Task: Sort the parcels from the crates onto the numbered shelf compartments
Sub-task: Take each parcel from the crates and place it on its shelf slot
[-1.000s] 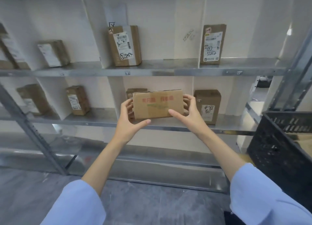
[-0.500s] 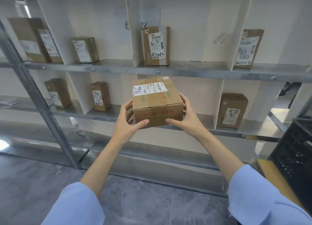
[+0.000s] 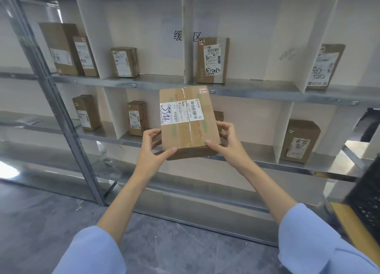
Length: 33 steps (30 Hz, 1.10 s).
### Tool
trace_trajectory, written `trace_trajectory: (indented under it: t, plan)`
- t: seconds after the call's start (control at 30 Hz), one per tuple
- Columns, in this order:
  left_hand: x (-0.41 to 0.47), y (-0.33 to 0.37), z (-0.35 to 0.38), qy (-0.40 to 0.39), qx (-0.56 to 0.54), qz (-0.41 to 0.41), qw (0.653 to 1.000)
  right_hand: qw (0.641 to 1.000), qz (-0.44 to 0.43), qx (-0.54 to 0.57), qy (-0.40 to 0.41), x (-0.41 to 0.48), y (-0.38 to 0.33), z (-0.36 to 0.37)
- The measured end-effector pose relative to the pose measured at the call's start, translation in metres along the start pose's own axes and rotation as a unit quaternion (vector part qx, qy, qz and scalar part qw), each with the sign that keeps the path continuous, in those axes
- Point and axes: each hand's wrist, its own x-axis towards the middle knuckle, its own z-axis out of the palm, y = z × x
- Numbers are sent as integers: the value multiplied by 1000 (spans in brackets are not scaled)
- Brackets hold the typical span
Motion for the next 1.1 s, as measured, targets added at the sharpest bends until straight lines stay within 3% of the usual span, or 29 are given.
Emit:
trace_trajectory:
  t: [0.2, 0.73, 0.93, 1.1]
  plan:
    - [3, -6, -13, 6, 28, 8, 1000, 997, -42, -68, -5, 4, -8, 17]
    - [14, -14, -23, 45, 36, 34, 998, 998, -37, -41, 12, 18, -7, 28]
    - [13, -15, -42, 66, 68, 39, 995, 995, -48, -87, 1, 31, -4, 54]
    - [12, -25, -72, 116, 95, 30, 988, 996, -75, -48, -16, 49, -1, 90]
